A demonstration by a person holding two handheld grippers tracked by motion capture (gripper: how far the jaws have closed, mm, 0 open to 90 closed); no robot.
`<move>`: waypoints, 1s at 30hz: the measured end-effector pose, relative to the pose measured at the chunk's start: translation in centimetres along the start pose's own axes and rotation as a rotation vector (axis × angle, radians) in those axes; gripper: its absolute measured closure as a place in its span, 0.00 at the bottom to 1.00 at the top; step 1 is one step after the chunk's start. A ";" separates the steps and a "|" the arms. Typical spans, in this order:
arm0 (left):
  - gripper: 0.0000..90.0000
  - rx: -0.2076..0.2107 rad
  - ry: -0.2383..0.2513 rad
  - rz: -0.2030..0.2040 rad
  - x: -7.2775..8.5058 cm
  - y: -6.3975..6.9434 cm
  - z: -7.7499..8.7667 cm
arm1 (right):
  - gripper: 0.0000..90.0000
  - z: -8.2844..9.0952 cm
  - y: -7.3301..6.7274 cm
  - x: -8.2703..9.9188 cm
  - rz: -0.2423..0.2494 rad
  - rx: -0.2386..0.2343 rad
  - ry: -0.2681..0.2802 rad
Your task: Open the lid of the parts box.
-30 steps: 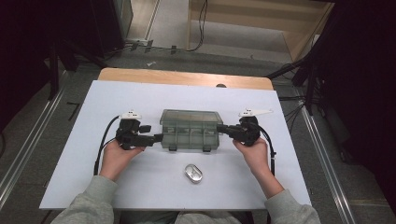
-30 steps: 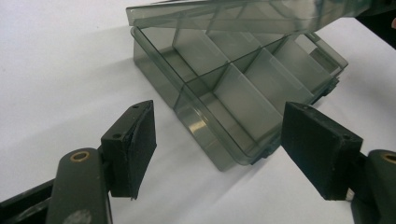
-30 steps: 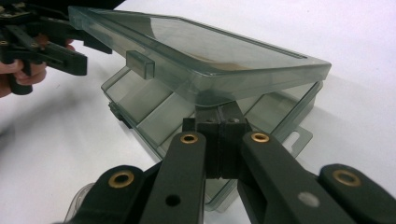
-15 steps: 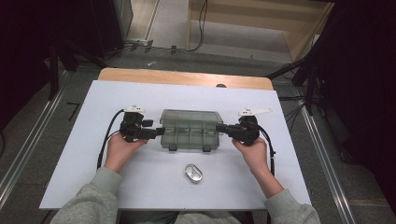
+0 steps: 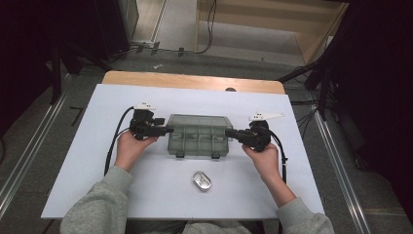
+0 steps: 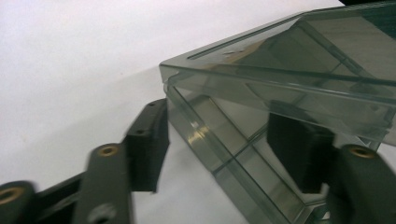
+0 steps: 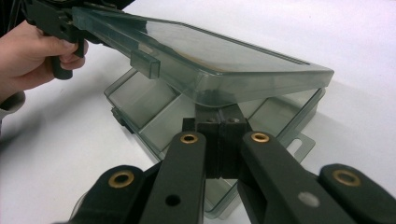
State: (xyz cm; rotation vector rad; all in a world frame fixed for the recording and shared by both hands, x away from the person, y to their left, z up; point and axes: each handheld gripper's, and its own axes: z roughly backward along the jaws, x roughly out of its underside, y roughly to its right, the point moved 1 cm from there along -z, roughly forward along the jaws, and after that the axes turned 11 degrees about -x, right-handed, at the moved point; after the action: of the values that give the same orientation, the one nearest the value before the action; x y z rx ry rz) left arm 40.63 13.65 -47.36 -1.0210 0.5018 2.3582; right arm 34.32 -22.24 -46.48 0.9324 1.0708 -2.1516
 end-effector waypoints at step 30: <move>0.56 0.023 0.000 0.034 0.0 -0.1 0.2 | 0.51 -1.1 2.6 1.0 -0.022 0.148 0.002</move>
State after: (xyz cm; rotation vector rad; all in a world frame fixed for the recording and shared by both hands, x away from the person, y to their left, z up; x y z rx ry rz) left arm 40.64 13.84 -47.23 -1.0094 0.5491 2.3770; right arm 35.97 -22.85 -48.86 0.9935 0.9366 -2.2733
